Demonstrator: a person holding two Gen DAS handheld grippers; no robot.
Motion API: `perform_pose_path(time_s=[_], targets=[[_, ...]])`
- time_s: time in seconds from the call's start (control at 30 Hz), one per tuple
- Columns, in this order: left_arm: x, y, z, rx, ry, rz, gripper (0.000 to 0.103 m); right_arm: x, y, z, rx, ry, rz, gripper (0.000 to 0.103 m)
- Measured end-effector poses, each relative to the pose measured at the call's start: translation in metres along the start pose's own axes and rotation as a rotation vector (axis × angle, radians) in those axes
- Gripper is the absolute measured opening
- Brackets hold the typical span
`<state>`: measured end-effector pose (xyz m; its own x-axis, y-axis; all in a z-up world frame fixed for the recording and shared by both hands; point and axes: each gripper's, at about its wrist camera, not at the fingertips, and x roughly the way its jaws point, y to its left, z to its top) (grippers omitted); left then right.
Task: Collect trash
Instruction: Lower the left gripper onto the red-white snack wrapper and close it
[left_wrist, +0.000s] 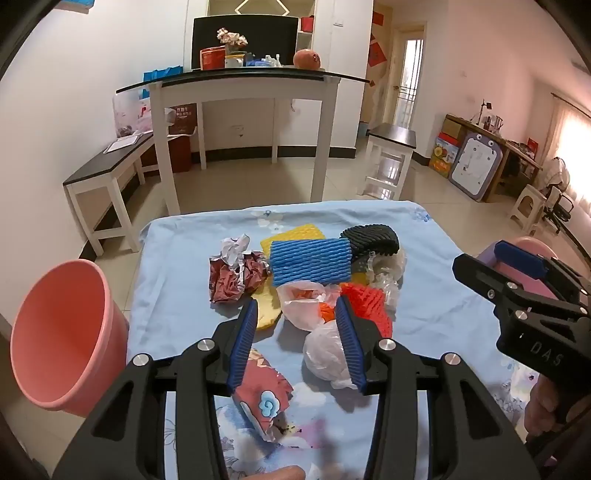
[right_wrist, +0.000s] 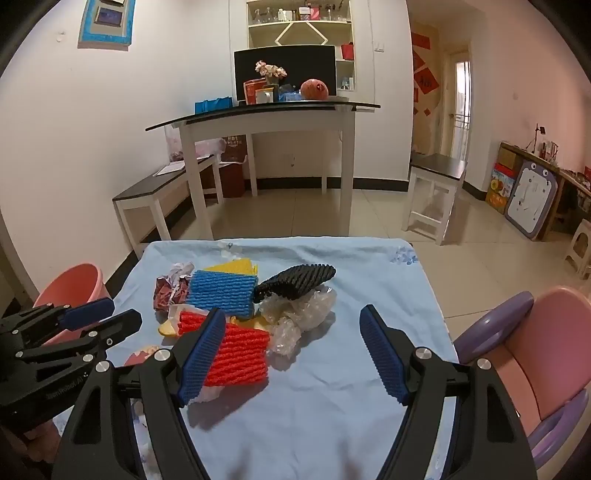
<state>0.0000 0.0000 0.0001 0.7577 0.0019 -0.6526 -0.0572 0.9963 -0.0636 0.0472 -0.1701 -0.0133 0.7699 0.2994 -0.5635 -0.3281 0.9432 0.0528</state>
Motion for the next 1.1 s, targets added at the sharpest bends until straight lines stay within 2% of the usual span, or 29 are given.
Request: perform_pose_path(time_s=[1.1], targets=[[-0.0044,0.0065,0.0016,-0.013,-0.016,0.016,0.045,-0.0041,0.0011,0.0022,0.010,-0.017,0.008,0.074]])
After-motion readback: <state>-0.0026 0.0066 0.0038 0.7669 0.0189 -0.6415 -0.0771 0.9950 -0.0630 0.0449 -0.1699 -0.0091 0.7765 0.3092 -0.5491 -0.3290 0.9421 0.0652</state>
